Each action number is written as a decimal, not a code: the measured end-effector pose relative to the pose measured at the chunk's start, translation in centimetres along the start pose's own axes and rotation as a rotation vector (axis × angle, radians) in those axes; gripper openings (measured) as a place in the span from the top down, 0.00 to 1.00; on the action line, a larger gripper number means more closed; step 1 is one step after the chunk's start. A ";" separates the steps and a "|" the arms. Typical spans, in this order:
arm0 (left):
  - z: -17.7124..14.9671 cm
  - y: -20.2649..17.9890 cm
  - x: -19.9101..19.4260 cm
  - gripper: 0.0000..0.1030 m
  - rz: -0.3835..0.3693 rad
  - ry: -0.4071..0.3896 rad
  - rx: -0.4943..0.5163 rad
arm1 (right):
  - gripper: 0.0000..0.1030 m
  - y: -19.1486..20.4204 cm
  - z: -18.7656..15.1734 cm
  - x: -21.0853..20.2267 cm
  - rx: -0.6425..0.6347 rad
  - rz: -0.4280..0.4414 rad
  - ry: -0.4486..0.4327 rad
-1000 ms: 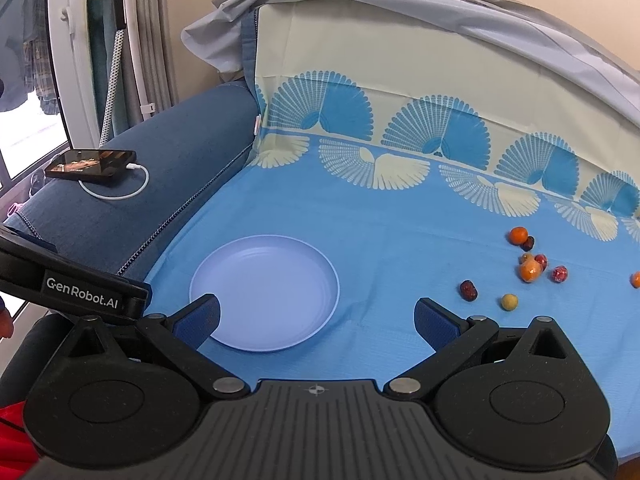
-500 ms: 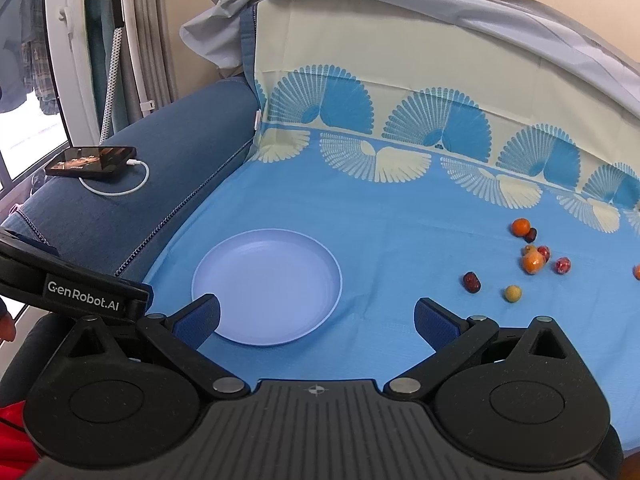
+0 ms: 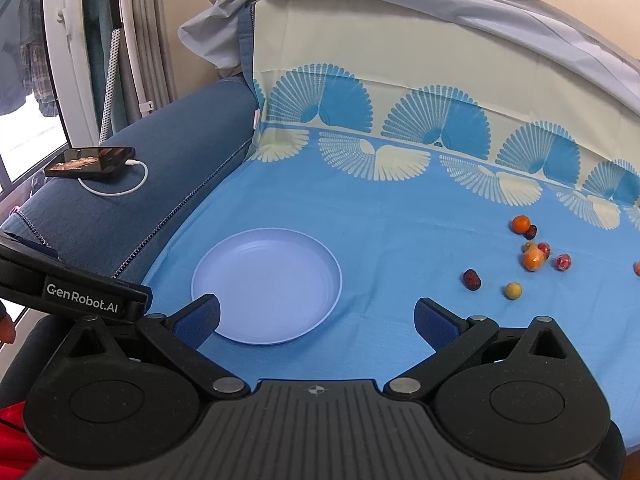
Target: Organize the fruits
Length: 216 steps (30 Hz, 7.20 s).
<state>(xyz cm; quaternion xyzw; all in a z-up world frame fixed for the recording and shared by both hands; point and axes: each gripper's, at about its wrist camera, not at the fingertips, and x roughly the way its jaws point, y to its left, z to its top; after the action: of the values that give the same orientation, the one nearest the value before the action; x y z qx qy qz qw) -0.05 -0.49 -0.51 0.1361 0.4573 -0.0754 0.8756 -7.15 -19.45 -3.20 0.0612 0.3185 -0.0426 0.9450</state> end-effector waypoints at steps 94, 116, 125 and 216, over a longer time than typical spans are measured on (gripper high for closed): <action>10.7 -21.6 9.2 0.69 -0.176 0.097 0.253 | 0.68 -40.2 2.7 1.7 0.404 -0.254 -0.422; -1.0 -3.6 -5.3 0.69 -0.188 -0.079 0.043 | 0.68 -10.5 2.9 -12.3 0.257 0.095 -0.378; -3.6 0.9 -6.9 0.69 -0.173 -0.126 -0.041 | 0.68 -3.5 1.3 -11.3 0.175 0.185 -0.268; -3.0 4.2 -7.6 0.00 -0.077 -0.271 -0.076 | 0.01 1.6 6.4 -17.7 -0.010 0.244 -0.511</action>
<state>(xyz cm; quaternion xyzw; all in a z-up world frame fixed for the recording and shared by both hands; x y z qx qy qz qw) -5.63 4.50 4.83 0.0737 0.3422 -0.1093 0.9303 -17.19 -18.07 12.73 0.0818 0.0605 0.0591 0.9931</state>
